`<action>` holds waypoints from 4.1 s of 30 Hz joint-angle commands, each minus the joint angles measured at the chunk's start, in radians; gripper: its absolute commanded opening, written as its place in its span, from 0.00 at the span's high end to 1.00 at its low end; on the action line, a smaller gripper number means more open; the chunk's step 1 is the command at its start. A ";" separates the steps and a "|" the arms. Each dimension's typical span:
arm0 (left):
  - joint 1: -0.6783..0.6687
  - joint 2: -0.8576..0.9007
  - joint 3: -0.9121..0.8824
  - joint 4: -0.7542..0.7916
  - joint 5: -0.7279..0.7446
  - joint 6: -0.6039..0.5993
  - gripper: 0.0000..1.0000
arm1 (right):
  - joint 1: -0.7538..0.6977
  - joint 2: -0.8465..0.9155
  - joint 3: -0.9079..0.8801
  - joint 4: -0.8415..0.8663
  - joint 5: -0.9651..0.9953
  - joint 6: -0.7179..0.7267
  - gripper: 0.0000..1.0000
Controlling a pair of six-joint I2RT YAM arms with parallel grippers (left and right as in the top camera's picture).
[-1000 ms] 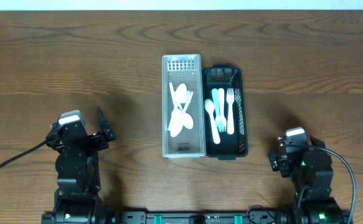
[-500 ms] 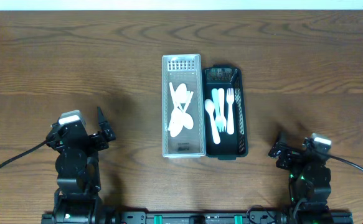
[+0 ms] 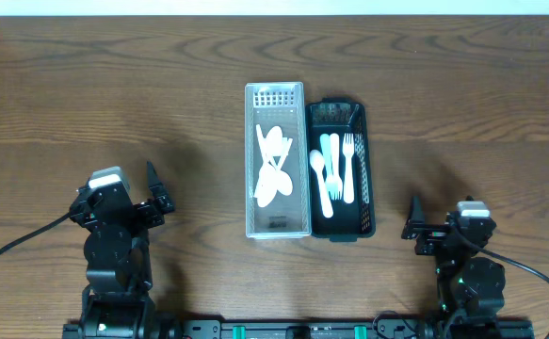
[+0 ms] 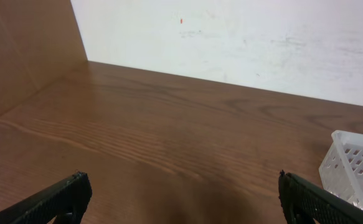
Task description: Pack container
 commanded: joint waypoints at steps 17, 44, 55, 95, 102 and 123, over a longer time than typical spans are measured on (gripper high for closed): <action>-0.002 0.000 0.000 0.001 -0.009 0.017 0.02 | 0.013 -0.008 -0.096 0.237 -0.055 -0.060 0.01; -0.002 -0.002 0.000 0.001 -0.009 0.017 0.02 | 0.013 -0.008 -0.096 0.238 -0.055 -0.060 0.01; -0.002 -0.341 -0.006 -0.355 0.119 0.014 0.02 | 0.013 -0.008 -0.096 0.238 -0.055 -0.060 0.01; -0.002 -0.411 -0.396 0.058 0.232 0.122 0.02 | 0.013 -0.008 -0.096 0.238 -0.055 -0.060 0.01; -0.002 -0.411 -0.396 0.059 0.232 0.122 0.02 | 0.013 -0.008 -0.096 0.238 -0.055 -0.060 0.01; -0.002 -0.411 -0.396 0.059 0.232 0.122 0.02 | 0.013 -0.008 -0.096 0.238 -0.055 -0.060 0.01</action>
